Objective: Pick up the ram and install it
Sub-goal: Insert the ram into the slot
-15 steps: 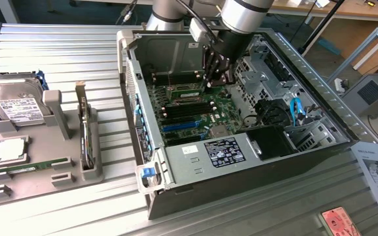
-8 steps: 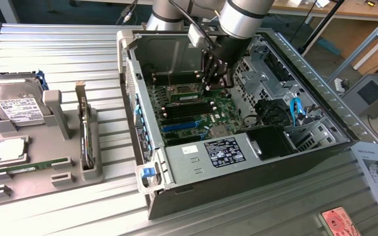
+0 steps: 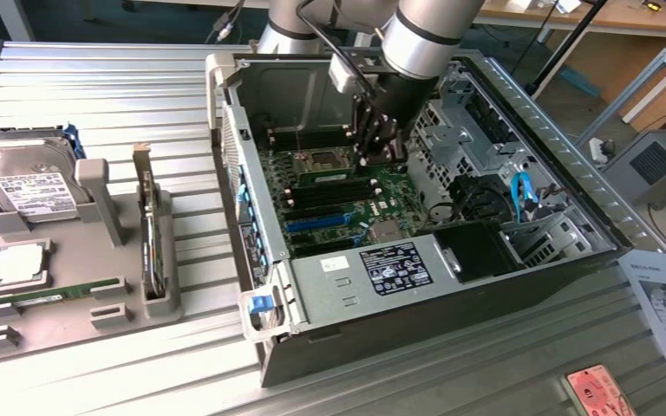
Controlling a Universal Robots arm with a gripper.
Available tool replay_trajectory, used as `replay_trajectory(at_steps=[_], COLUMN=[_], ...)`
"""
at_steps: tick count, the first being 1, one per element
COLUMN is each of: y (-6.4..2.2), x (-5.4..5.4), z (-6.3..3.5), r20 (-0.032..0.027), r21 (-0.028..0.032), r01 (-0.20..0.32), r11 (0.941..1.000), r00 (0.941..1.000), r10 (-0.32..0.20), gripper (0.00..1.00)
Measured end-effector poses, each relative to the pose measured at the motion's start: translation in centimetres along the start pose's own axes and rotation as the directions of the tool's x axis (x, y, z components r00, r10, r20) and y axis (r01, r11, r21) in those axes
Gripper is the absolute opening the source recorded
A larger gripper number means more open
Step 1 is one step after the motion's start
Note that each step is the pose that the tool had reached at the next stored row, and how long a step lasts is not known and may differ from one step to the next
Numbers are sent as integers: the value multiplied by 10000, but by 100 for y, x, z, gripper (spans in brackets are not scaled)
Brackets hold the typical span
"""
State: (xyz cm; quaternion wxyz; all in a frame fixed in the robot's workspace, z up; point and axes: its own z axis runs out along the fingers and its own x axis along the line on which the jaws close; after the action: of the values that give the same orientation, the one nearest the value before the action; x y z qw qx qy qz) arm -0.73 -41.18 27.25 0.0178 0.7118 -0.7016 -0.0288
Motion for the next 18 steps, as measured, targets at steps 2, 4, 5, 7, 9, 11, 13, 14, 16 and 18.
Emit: replay_trajectory(at_steps=[2,4,5,7,9,11,13,14,16,18], y=[-2,-2,-2,-3,-8,-16,-31,-36,-41,-41], x=[0,1,1,1,1,1,1,1,1,1], z=[26,37,38,41,41,42,41,41,42,42], r20=[0,-2,-4,0,-1,1,1,0,1,1], r21=[-2,-4,-4,-3,-12,-26,-49,-56,-64,-65], r01=[0,0,0,0,1,-1,-3,-4,-5,-5], r11=[10000,10000,10000,10000,10000,10000,10000,10000,10000,10000], r00=[10000,10000,10000,10000,10000,10000,10000,10000,10000,10000], r10=[0,0,0,0,-1,1,3,4,5,5], gripper=[12,12,12,12,12,12,12,12,12,12])
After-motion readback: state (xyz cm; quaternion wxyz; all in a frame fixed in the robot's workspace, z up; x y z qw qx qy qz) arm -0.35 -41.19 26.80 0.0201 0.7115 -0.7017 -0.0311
